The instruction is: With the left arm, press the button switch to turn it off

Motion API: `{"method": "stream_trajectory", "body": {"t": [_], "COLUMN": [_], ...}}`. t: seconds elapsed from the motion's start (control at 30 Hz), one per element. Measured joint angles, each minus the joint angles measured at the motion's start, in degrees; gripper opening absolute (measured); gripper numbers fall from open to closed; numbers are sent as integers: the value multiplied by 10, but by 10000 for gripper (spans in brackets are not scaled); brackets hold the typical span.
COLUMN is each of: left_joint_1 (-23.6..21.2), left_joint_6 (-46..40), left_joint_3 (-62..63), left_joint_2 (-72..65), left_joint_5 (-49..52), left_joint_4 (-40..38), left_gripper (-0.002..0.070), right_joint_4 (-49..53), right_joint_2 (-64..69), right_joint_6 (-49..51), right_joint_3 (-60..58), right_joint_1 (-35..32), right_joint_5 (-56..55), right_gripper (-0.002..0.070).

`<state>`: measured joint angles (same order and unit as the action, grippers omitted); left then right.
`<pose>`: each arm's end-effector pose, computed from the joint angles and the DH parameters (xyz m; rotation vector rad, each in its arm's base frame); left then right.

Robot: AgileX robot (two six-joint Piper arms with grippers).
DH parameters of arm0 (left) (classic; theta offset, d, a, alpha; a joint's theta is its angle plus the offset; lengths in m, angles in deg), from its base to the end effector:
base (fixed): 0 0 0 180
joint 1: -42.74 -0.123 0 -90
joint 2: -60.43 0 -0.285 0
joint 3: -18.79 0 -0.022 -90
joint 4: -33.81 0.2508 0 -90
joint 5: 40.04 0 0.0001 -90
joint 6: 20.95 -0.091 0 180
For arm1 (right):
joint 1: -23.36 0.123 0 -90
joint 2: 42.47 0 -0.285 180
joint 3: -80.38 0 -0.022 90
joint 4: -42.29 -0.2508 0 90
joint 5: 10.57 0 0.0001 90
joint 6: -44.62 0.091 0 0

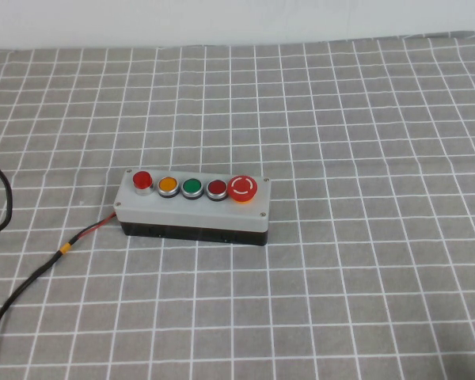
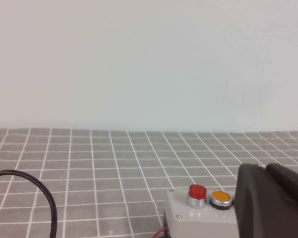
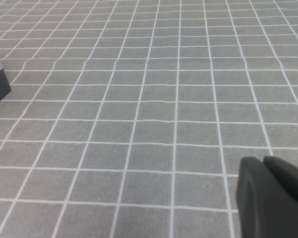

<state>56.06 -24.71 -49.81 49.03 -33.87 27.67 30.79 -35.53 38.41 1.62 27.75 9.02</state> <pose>0.0529 -0.0136 0.2506 0.1534 1.4998 -0.2284 0.0526 0.0102 0.1747 -0.0431 1.8336 0.1721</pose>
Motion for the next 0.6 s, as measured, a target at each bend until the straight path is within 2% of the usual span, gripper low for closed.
{"method": "stream_trajectory", "body": {"t": [0.27,0.6], "left_joint_1": [0,-10], "left_joint_6": [-1,-3], "left_joint_3": [-97,-101], "left_joint_2": [42,42], "left_joint_5": [-29,145], "left_joint_4": [1,8], "left_gripper": [-4,-4], "right_joint_4": [0,0], "right_joint_2": [0,0], "right_joint_6": [0,0], "right_joint_3": [0,0], "right_joint_1": [0,0], "right_joint_5": [0,0], "right_gripper": [-17,-17]}}
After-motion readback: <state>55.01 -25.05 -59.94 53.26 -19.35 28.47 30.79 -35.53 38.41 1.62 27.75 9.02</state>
